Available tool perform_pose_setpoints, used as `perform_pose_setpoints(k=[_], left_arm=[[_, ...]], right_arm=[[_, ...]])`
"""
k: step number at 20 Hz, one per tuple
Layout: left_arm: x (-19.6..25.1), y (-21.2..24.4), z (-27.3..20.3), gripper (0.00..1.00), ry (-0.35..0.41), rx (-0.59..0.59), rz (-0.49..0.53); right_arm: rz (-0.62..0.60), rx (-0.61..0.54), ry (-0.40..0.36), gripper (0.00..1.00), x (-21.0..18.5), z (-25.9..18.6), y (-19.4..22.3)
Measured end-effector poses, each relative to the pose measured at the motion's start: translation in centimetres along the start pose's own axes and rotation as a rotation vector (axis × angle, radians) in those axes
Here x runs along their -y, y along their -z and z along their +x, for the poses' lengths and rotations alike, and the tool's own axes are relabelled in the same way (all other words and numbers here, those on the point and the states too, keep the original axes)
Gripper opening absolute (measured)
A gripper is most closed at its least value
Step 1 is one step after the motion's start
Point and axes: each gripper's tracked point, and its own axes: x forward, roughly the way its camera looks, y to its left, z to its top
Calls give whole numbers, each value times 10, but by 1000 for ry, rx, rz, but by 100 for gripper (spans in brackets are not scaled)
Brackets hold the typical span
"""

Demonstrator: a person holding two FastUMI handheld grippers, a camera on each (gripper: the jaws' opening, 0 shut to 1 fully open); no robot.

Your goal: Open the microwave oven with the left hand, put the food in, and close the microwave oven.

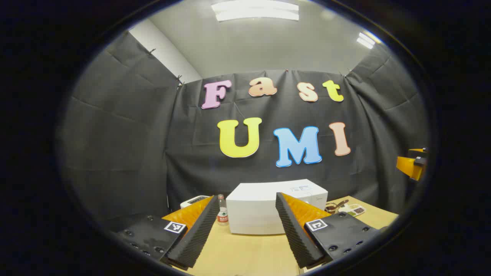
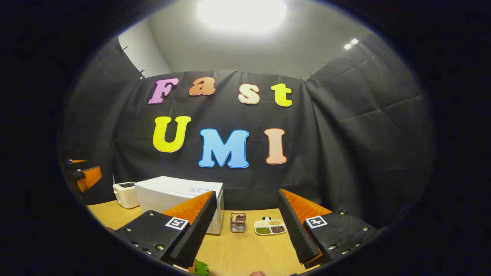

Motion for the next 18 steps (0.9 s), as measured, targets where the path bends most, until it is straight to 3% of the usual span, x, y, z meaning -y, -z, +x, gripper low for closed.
perform_pose_setpoints(k=[8, 18], left_arm=[[7, 2, -7, 98, -14, -6, 4], [53, -10, -6, 98, -11, 34, 12]], right_arm=[[-10, -15, -30, 95, 3, 3, 11], [-3, -13, -84, 95, 28, 0, 18]])
